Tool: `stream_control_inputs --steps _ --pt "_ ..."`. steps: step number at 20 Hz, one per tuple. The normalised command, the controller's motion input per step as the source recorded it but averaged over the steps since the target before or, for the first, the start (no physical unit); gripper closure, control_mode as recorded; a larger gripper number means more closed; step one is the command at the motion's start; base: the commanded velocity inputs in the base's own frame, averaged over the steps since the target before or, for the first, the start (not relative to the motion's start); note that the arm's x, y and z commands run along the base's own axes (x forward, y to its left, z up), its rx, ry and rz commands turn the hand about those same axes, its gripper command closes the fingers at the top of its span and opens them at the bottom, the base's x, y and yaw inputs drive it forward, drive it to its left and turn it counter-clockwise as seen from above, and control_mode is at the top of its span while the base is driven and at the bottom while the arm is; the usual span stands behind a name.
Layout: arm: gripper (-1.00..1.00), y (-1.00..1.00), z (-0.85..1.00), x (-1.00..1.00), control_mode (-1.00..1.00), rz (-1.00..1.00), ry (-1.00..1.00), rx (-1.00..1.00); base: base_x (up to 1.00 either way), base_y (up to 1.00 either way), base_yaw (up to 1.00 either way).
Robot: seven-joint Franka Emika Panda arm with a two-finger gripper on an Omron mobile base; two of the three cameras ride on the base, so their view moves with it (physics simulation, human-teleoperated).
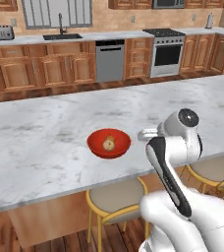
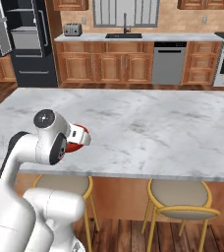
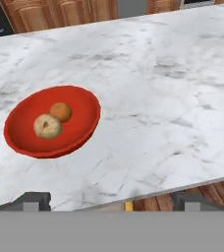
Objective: Retrieve the tangerine and peach from the fridge and place them into the bowl on the dining table.
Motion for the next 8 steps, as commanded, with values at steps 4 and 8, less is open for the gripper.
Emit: stream_control_inputs --steps 4,8 --pt "-1.00 -0.87 0.64 -1.00 -1.00 -0.07 -0.23 0.09 0.00 0.00 0.00" --pt "-1.00 -0.94 0.54 -1.00 -1.00 -0.07 -0.25 0.11 0.00 0.00 0.00"
